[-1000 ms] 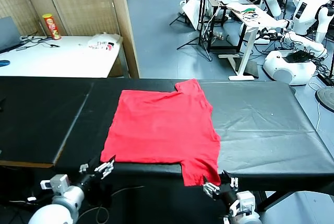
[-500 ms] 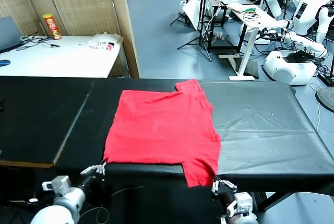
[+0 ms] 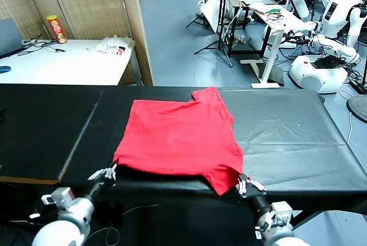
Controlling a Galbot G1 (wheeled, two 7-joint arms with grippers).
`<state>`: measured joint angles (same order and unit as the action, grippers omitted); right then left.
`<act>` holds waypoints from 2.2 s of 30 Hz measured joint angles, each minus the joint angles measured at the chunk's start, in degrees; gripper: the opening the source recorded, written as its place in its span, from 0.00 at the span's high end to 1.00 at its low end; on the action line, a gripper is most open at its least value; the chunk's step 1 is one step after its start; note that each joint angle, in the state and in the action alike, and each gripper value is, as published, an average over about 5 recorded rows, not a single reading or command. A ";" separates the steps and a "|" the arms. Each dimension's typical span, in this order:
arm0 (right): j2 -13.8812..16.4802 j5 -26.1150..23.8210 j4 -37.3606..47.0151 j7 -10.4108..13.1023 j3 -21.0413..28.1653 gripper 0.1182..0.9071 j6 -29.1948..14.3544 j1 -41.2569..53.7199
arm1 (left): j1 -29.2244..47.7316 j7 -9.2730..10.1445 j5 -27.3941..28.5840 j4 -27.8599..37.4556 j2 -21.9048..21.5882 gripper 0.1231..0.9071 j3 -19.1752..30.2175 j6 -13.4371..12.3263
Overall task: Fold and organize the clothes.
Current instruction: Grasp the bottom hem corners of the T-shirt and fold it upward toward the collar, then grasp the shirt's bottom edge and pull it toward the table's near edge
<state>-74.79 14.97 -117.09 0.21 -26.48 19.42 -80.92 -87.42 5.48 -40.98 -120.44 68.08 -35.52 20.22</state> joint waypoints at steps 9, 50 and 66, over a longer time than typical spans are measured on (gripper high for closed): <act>-0.26 -0.40 7.64 -0.04 2.37 0.99 -0.74 8.41 | 5.47 0.38 3.78 4.47 1.99 1.00 1.76 -1.13; 1.53 -3.13 5.57 -5.69 -2.10 0.26 -2.27 0.53 | 11.34 -3.28 14.29 13.50 3.16 0.14 5.30 -2.23; 0.31 -1.90 8.69 -5.06 -1.48 0.93 -0.54 1.49 | 11.32 -3.89 12.40 16.35 3.17 0.81 4.49 -0.64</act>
<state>-74.48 13.07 -108.40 -4.84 -27.96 18.89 -79.43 -76.11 1.59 -28.58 -104.10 71.25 -31.03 19.58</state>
